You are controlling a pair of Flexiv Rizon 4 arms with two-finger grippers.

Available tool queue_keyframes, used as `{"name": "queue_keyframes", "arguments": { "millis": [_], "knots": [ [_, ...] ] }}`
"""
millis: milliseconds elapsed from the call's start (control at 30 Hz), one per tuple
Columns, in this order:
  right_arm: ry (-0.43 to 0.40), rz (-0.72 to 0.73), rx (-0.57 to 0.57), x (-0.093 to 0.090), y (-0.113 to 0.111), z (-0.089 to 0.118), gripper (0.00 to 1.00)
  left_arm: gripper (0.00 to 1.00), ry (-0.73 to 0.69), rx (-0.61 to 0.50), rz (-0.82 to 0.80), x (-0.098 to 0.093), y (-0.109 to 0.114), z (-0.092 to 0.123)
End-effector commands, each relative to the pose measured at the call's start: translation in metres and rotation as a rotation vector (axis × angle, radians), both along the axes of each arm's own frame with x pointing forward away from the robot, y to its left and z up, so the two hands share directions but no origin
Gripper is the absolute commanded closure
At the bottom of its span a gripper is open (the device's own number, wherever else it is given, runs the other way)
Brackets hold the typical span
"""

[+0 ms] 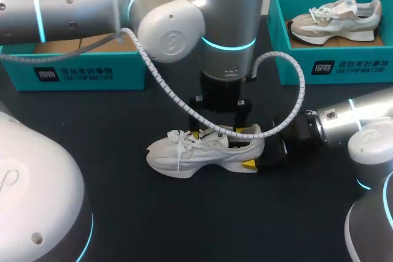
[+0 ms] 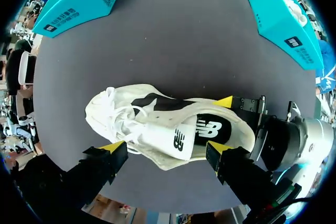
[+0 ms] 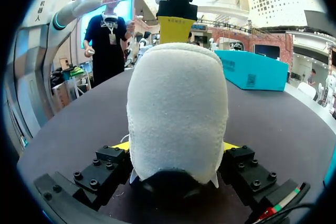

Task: Take the shoe out of the shoebox, open the shoe tongue, remove and reinsert the insole, then place the shoe into the shoebox

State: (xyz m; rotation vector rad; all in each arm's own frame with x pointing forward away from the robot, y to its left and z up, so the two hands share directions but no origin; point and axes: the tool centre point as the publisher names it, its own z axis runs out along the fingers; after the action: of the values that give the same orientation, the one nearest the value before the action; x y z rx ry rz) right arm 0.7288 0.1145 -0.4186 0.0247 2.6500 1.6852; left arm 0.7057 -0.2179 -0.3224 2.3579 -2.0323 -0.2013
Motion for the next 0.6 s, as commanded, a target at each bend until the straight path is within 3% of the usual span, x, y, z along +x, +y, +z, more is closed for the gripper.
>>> {"name": "queue_keyframes", "arguments": {
  "millis": [33,600],
  "knots": [
    [0.002,0.000,-0.005,0.001,0.001,-0.005,1.00,0.00,0.023,0.060,-0.008,0.003,-0.006,-0.008],
    [0.002,0.000,-0.005,0.001,0.001,-0.005,1.00,0.00,0.020,0.193,-0.033,0.006,0.016,-0.033]
  ]
}}
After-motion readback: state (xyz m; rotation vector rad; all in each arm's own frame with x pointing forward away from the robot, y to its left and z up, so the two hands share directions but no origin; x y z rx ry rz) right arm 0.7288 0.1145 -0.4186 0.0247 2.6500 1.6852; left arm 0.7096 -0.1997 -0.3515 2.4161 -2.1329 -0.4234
